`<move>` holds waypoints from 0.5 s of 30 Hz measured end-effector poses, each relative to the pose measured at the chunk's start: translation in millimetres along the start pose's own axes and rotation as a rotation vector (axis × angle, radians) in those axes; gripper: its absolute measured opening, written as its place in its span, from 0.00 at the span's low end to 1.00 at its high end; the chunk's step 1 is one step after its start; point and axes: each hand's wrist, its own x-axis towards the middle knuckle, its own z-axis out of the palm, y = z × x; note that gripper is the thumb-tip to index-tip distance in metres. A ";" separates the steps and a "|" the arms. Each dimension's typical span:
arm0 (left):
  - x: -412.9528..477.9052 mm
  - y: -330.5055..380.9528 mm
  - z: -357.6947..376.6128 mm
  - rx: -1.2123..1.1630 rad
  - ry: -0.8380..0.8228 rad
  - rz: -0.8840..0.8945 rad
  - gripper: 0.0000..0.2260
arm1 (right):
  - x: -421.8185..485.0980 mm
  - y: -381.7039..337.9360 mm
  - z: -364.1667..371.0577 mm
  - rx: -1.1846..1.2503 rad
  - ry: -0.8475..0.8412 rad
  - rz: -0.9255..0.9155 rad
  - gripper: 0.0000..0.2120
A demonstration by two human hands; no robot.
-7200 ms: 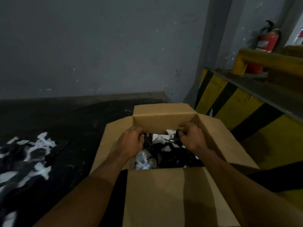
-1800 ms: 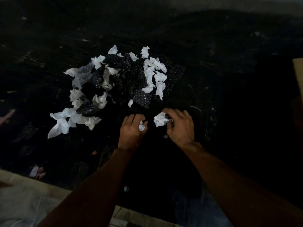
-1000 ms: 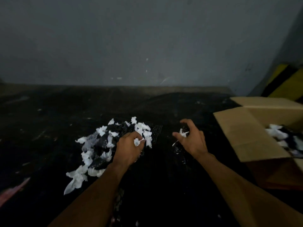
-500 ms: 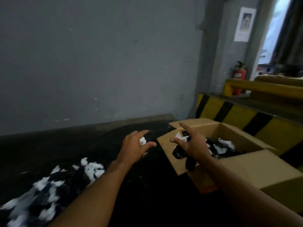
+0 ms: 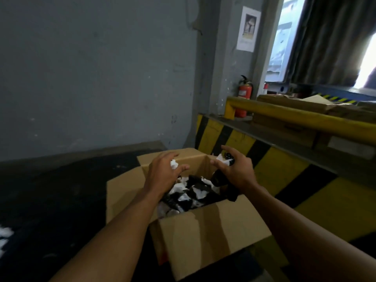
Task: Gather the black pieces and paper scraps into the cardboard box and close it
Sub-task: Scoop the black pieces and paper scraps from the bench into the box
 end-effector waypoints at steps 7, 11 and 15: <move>35.9 10.0 71.8 0.065 0.016 -0.099 0.23 | 58.2 60.7 -4.3 0.026 -0.040 -0.020 0.31; 54.9 -7.0 81.6 0.136 0.005 -0.144 0.21 | 82.3 74.7 24.9 0.075 -0.090 -0.030 0.30; 70.0 -25.8 85.9 0.178 -0.017 -0.165 0.19 | 101.5 83.7 52.2 0.066 -0.105 -0.026 0.28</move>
